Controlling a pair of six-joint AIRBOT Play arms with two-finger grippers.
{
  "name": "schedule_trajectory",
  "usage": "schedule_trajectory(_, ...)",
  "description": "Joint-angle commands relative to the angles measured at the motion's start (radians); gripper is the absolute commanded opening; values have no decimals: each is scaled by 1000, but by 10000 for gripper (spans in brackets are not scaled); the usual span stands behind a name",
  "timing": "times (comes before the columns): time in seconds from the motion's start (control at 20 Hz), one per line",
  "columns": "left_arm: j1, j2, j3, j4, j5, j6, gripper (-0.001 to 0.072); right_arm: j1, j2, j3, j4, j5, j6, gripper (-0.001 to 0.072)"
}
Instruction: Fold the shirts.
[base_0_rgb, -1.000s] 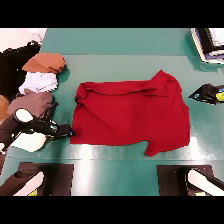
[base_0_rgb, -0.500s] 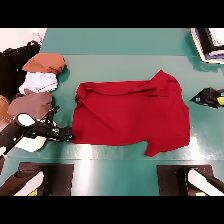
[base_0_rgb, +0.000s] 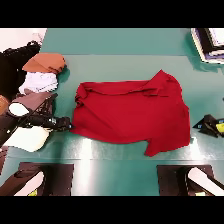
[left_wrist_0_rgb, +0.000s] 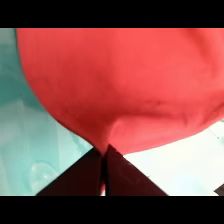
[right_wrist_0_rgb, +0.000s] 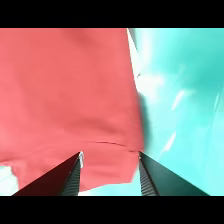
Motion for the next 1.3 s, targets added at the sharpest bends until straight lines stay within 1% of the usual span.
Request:
schedule_trajectory(0.0, 0, 0, 20, -1, 47, 3, 22, -79, -44, -104, -5, -44, -47, 407)
schedule_trajectory(0.2, 0, 0, 20, 0, 50, 2, 22, -18, -130, -111, 0, -67, -53, 406)
schedule_trajectory(0.3, 0, 0, 20, 0, 45, 2, 23, 32, -145, -111, -1, -67, -54, 316)
schedule_trajectory(0.35, 0, 0, 20, 0, 37, 3, 23, 54, -144, -111, -1, -67, -56, 302)
schedule_trajectory(0.45, 0, 1, 21, 2, -2, 3, 22, 88, -110, -110, -1, -66, -79, 47)
schedule_trajectory(0.5, 0, 1, 27, 3, -21, 3, 22, 97, -77, -108, 0, -68, -79, 18)
schedule_trajectory(0.65, 1, 2, 126, 7, -92, 3, 22, 125, 44, -50, 16, -39, -79, 19)
schedule_trajectory(0.75, 1, 2, 273, 8, -137, 2, 22, 153, 118, 53, 105, -28, -74, 18)
schedule_trajectory(0.85, 1, 2, 471, 15, -174, -8, 22, 197, 171, 196, 230, -44, -68, 18)
schedule_trajectory(0.9, 1, 2, 591, 19, -193, -18, 22, 225, 192, 284, 269, -53, -67, 18)
schedule_trajectory(1.05, 0, 2, 967, 42, -241, -59, 22, 285, 233, 578, 278, -66, -51, 18)
schedule_trajectory(1.25, 0, 2, 1466, 56, -251, -87, 23, 265, 275, 970, 276, -97, -30, 18)
